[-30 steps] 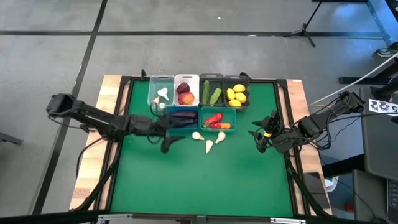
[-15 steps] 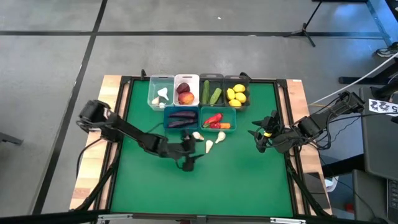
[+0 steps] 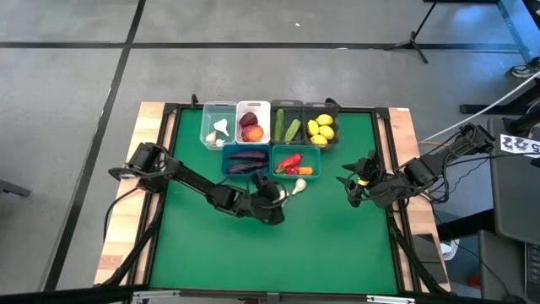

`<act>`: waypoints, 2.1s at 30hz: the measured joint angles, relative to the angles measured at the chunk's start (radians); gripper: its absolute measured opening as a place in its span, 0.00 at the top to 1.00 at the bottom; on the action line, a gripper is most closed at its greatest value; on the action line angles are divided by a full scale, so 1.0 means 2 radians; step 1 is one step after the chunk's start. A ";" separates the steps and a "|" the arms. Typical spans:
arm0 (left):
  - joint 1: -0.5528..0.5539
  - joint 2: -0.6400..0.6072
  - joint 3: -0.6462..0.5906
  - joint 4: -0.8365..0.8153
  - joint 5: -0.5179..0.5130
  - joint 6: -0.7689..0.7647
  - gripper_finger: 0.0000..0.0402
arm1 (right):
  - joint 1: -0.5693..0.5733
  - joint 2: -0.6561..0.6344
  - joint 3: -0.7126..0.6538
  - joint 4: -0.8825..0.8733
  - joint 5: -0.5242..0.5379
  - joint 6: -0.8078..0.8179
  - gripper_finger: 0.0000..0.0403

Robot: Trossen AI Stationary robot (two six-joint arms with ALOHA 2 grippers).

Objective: Sort produce into baskets
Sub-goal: Put the garlic into the transparent bin

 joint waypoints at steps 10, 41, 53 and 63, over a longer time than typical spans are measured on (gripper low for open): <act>-0.010 -0.001 0.000 -0.033 0.000 -0.066 0.78 | 0.000 0.000 0.000 -0.003 0.004 0.000 0.48; 0.014 0.003 -0.022 -0.068 -0.034 -0.138 1.00 | 0.000 0.000 0.000 -0.005 0.006 -0.002 0.48; 0.017 0.051 -0.019 -0.037 -0.020 -0.144 1.00 | 0.000 0.000 0.000 -0.005 0.003 -0.002 0.48; 0.013 0.051 -0.019 -0.108 -0.017 -0.255 1.00 | 0.000 0.000 0.000 -0.006 0.001 -0.002 0.48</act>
